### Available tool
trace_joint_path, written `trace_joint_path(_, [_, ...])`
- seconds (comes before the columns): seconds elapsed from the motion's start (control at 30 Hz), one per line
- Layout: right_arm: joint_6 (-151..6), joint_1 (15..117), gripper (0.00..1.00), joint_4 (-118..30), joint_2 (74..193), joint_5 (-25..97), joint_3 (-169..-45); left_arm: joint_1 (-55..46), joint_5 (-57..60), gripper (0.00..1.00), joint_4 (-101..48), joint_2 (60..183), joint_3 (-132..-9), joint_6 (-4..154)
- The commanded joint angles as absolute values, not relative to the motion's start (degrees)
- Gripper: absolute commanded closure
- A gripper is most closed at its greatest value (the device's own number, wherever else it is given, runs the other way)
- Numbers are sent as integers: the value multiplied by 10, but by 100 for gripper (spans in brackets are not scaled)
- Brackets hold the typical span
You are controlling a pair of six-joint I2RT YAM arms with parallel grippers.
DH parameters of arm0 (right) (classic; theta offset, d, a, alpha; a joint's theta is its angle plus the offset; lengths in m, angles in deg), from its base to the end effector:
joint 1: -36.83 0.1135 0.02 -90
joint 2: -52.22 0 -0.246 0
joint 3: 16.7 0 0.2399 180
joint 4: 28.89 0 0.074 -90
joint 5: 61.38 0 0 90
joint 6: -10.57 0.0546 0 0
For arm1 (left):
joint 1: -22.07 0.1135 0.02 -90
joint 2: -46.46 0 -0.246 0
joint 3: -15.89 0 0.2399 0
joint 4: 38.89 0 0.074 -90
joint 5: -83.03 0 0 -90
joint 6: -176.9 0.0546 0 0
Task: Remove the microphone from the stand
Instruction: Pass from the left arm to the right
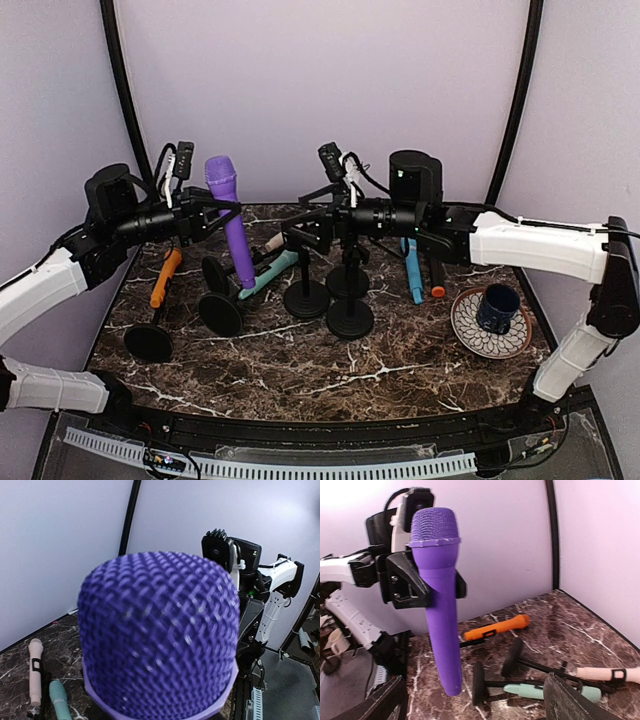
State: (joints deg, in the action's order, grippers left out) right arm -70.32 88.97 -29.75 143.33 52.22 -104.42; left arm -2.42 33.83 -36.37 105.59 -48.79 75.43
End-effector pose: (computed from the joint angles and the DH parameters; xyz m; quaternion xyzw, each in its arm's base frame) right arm 0.2208 0.3197 0.3361 -0.3925 0.6163 0.4682 0.4968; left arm 0.2106 -0.1352 0.3539 0.3244 0.6122 -0.4381 0.5728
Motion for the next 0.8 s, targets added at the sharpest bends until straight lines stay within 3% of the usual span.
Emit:
trace_joint_path(0.0, [-668,888,6,-244,1447,687,-1046,-88,391,100,-436,1081,-537,739])
trace_joint_path(0.23, [-705,926,12,-309,1482,695,-1090,-121,419,100,-507,1133,-561,704])
trace_joint_path(0.37, [-678,933,26,-280,1491,691,-1086,-125,436,100,-539,1142,-557,686])
trace_joint_path(0.67, [-646,938,47,-241,1517,671,-1098,-127,463,100,-568,1155,-548,668])
trace_joint_path(0.77, [-641,938,60,-230,1516,666,-1095,-127,461,100,-565,1153,-546,672])
